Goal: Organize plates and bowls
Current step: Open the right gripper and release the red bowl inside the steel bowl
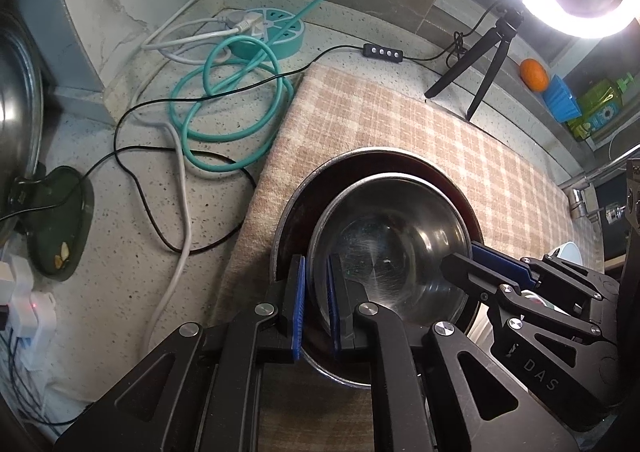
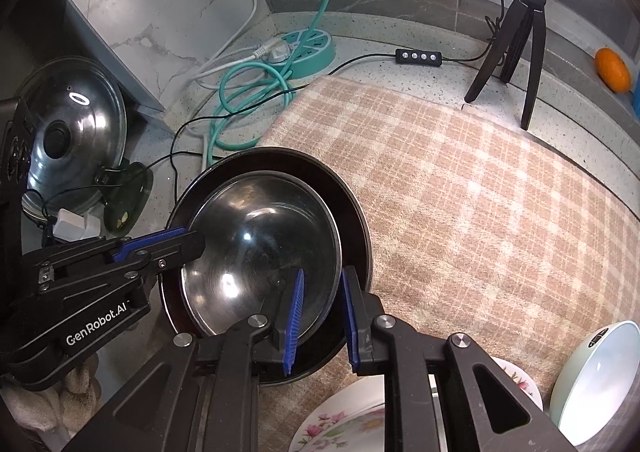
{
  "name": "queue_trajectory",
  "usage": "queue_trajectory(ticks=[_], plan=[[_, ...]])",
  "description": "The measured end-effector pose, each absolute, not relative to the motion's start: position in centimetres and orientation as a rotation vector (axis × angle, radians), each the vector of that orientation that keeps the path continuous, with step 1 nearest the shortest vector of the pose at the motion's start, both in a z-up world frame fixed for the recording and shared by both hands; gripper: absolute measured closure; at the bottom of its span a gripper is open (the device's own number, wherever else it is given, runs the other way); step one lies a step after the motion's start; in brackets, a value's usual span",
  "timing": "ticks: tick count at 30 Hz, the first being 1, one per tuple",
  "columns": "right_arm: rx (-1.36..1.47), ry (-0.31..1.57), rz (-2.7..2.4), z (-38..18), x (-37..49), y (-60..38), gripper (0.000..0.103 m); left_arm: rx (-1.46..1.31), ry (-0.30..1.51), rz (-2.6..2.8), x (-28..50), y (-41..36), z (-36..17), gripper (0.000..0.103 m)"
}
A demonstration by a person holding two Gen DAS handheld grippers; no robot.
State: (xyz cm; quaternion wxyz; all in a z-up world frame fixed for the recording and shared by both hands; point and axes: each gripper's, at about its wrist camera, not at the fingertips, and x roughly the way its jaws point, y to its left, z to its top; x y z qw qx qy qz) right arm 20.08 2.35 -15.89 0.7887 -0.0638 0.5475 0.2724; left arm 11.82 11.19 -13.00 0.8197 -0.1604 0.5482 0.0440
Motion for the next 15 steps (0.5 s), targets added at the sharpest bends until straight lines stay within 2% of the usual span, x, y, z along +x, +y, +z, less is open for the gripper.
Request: queue_trajectory(ticks=[5, 15], plan=[[-0.114, 1.147, 0.593, -15.0, 19.8, 1.8, 0.080, -0.351, 1.149, 0.091, 11.6, 11.4, -12.2, 0.094], [-0.096, 1.069, 0.589, -12.0, 18.9, -0.2, 0.079, -0.368, 1.086, 0.052, 11.2, 10.7, -9.3, 0.094]])
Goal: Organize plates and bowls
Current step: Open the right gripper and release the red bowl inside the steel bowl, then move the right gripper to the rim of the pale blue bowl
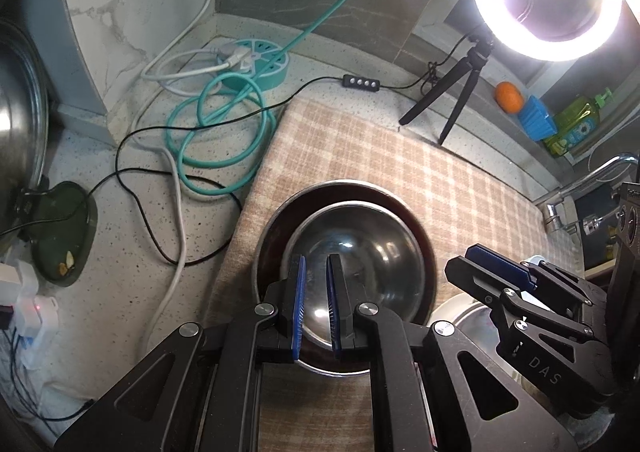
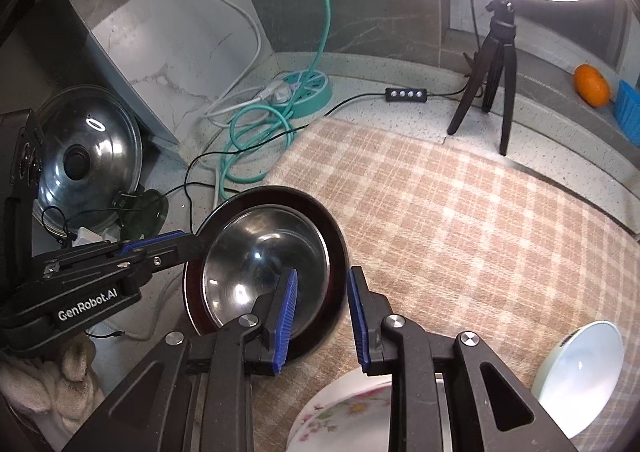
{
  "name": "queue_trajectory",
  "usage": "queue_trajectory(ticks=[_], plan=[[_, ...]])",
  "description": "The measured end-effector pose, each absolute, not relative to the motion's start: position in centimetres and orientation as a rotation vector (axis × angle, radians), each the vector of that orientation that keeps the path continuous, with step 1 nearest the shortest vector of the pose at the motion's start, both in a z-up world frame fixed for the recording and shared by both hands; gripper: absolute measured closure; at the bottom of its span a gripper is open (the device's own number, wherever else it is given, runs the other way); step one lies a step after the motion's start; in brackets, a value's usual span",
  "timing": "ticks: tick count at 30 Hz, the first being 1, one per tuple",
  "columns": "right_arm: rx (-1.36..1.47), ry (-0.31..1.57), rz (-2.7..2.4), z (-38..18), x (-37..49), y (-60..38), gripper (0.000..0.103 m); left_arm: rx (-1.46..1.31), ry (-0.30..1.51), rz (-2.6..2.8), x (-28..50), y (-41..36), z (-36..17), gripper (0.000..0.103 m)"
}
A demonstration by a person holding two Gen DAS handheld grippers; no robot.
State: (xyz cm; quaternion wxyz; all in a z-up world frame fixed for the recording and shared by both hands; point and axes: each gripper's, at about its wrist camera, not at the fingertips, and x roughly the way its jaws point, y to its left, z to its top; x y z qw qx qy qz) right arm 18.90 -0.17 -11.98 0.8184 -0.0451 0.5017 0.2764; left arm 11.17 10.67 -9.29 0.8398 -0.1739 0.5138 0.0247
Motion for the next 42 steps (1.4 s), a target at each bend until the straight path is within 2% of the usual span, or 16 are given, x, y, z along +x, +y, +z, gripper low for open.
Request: queue_trajectory(ticks=[16, 42], plan=[[-0.116, 0.980, 0.446, -8.7, 17.3, -8.3, 0.072, -0.318, 1.060, -0.087, 11.1, 4.3, -6.5, 0.091], [-0.012, 0.931, 0.165, -9.9, 17.5, -24.1, 0.072, -0.231, 1.156, -0.322, 15.4, -8.9, -8.8, 0.091]])
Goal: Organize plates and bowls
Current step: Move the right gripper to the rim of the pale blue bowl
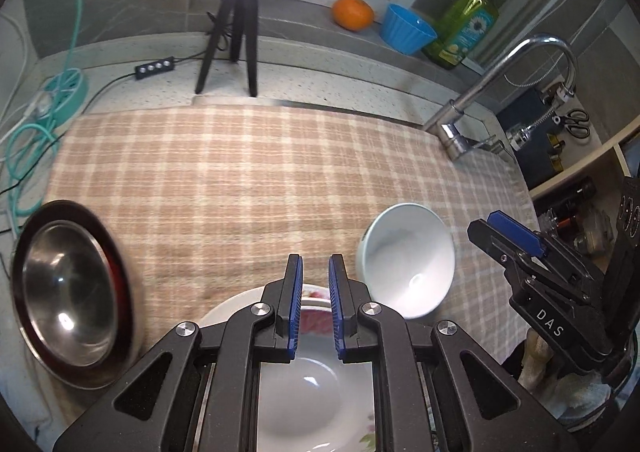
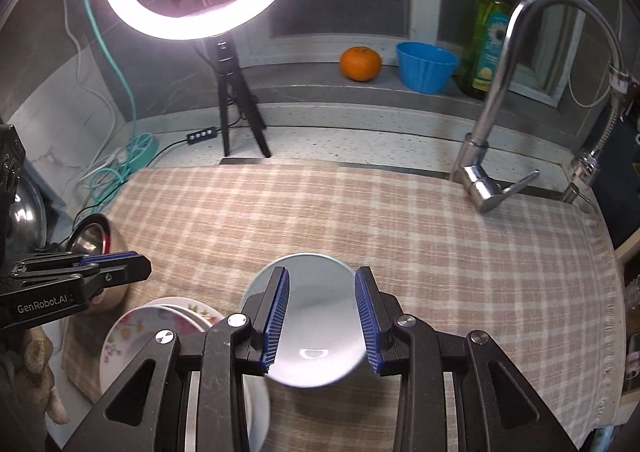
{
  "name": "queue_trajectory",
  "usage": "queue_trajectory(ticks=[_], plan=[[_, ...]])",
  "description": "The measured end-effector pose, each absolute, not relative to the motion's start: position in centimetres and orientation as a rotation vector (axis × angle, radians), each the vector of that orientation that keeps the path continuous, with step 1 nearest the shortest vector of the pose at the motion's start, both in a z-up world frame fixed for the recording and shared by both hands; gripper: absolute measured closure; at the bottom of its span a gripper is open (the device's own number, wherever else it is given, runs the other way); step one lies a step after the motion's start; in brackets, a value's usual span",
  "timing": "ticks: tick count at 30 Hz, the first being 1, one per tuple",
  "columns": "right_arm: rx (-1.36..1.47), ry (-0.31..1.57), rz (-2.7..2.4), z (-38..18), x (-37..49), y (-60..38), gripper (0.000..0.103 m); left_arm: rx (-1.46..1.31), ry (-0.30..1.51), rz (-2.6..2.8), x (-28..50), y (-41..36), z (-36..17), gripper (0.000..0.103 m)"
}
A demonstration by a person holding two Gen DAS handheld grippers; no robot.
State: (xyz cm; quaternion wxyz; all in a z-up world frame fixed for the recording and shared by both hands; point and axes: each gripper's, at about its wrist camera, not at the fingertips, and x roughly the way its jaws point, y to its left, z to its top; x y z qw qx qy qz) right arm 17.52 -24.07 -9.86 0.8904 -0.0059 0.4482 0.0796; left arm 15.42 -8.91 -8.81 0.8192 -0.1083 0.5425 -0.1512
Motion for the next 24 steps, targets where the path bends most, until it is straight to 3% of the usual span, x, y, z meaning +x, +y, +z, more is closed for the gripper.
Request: queue_trajectory(ticks=[24], plan=[[0.330, 1.114, 0.199, -15.8, 18.4, -32.1, 0.073, -0.208, 1.292, -0.375, 17.6, -14.1, -13.4, 0.091]])
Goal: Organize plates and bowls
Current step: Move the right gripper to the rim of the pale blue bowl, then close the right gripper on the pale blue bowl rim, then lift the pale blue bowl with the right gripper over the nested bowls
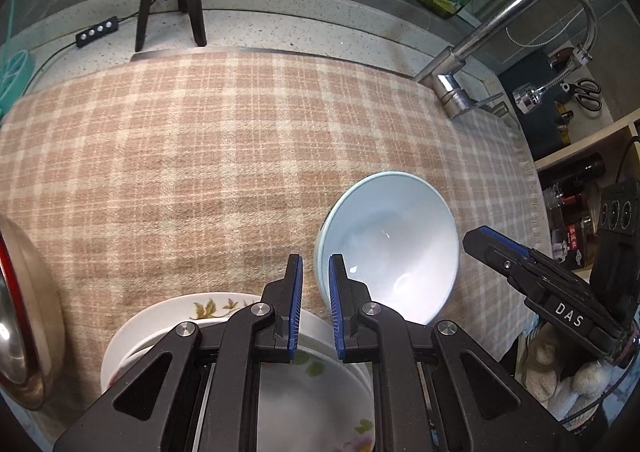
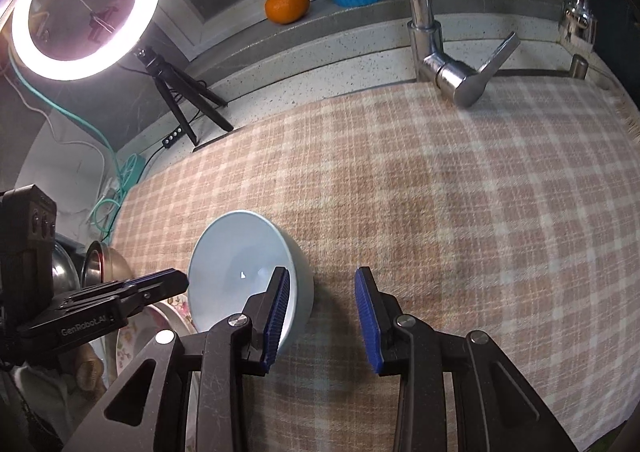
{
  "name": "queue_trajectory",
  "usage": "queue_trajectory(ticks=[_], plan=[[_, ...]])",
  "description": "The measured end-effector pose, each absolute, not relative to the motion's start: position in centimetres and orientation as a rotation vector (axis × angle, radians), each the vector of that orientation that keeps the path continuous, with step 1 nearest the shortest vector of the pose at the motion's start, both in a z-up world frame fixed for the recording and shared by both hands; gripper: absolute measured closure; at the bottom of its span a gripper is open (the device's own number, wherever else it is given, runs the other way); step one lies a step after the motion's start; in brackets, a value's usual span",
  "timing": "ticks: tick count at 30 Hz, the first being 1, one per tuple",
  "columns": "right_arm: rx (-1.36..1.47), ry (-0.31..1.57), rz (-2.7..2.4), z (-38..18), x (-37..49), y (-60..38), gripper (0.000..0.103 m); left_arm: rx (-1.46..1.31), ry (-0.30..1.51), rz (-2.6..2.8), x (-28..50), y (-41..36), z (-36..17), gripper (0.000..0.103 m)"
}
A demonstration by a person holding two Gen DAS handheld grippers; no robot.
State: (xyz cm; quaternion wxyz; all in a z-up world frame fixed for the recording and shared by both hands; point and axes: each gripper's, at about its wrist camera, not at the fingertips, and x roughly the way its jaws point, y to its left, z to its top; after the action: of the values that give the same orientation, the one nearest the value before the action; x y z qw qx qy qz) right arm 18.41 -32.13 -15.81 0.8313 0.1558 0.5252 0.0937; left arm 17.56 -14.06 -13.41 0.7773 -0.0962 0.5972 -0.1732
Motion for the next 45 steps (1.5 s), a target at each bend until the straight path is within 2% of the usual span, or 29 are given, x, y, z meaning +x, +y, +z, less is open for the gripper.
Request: queue_trajectory(ticks=[6, 17, 23, 45], plan=[[0.356, 1.146, 0.225, -16.7, 18.5, -31.8, 0.080, -0.203, 1.299, -0.369, 17.9, -14.0, -13.8, 0.091], [0.371, 1.184, 0.251, -17.5, 18.6, -31.2, 0.084, -0.186, 1.304, -0.361, 18.1, -14.5, -14.5, 0.093], [0.350, 1.191, 0.263, -17.5, 18.8, -30.6, 0.093, -0.171, 1.297, -0.361, 18.1, -15.1, -14.5, 0.097], [0.346, 1.187, 0.247, -17.3, 18.9, -30.9, 0.095, -0.138, 1.268, -0.375, 17.4, -15.5, -13.8, 0.099]])
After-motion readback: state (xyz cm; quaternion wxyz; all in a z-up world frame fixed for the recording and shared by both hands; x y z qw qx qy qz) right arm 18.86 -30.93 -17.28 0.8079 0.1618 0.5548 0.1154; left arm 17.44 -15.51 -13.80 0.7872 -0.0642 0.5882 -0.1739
